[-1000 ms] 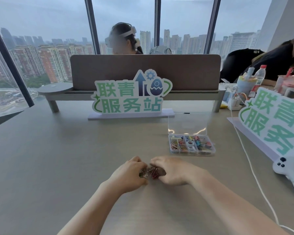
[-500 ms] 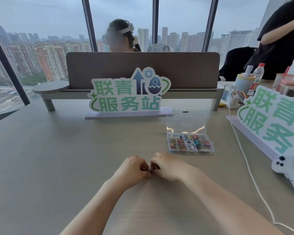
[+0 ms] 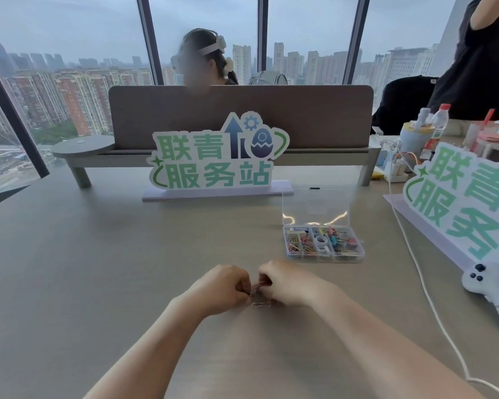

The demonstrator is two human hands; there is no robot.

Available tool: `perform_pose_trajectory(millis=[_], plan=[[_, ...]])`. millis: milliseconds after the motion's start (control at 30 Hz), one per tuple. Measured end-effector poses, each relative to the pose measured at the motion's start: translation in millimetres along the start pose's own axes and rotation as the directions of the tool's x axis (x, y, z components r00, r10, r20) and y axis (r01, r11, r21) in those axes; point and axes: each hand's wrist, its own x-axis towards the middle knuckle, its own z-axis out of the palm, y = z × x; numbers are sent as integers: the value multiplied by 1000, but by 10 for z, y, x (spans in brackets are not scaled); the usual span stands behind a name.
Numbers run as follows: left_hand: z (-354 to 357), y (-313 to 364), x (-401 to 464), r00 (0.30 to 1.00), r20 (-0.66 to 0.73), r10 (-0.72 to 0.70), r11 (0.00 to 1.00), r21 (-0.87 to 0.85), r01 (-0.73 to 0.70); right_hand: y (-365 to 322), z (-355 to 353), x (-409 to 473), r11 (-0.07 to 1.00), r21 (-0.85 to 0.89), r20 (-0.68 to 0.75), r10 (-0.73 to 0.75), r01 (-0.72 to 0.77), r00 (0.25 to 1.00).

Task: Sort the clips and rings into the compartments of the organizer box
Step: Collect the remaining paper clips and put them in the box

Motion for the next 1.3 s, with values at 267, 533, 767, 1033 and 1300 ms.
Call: perform_pose_trajectory(millis=[267,533,767,1033,1300], plan=[[31,-29,72,996,-56,-64,985,-162,54,180,-31,31,955,292,-48,69,-52,996],[-39,122,300,957,-270,-105,949,-316,15,346,-217,57,896,440,-168,141,-53,976],[-104,443,767,915,-383,-128,921,-389,-34,700,-523,216,912,396,-425,285,-107,859],[-2,707,1328,906,-402,-131,921,-387,-38,977,-593,380,947,272,-498,289,-169,818],[124,731,1564,918,-381,-111,949,-313,-16,1112,-515,482,973,147,-481,228,-179,846]])
